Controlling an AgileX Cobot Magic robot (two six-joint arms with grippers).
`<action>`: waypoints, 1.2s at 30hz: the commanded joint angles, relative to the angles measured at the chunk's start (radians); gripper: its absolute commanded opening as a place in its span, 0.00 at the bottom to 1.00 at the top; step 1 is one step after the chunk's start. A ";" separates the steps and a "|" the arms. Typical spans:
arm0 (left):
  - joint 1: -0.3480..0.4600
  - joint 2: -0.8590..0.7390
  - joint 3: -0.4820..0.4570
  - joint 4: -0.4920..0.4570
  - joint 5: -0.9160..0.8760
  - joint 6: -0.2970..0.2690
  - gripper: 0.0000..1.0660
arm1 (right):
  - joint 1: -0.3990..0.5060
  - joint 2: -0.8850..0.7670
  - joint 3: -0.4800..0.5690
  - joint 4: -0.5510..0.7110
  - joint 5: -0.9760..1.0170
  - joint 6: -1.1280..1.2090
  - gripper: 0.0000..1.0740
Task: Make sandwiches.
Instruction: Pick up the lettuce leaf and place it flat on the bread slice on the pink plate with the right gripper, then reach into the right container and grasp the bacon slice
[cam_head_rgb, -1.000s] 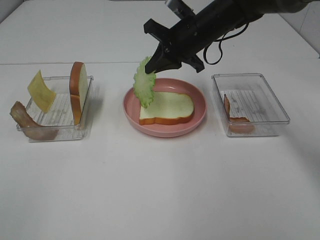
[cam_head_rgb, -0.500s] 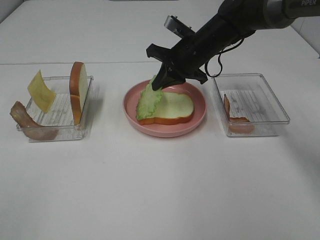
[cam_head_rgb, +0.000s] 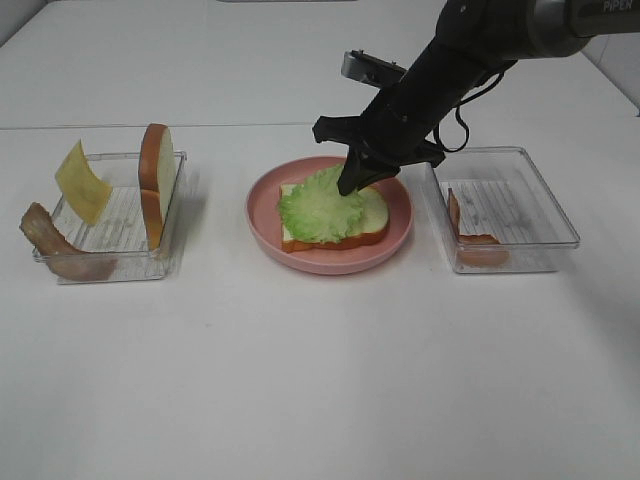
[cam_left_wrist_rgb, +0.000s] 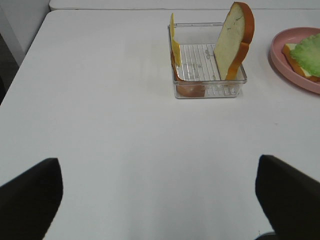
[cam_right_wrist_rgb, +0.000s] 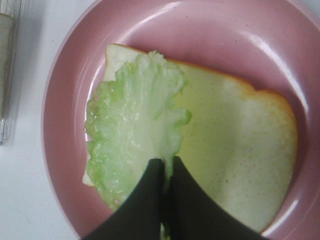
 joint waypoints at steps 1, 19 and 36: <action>-0.005 -0.013 0.000 0.003 -0.006 0.000 0.96 | -0.004 -0.001 0.003 -0.008 -0.012 0.006 0.02; -0.005 -0.013 0.000 0.004 -0.006 0.000 0.96 | -0.002 -0.084 -0.062 -0.188 0.036 0.099 0.88; -0.005 -0.013 0.000 0.006 -0.006 0.000 0.96 | -0.002 -0.178 -0.112 -0.470 0.442 0.330 0.87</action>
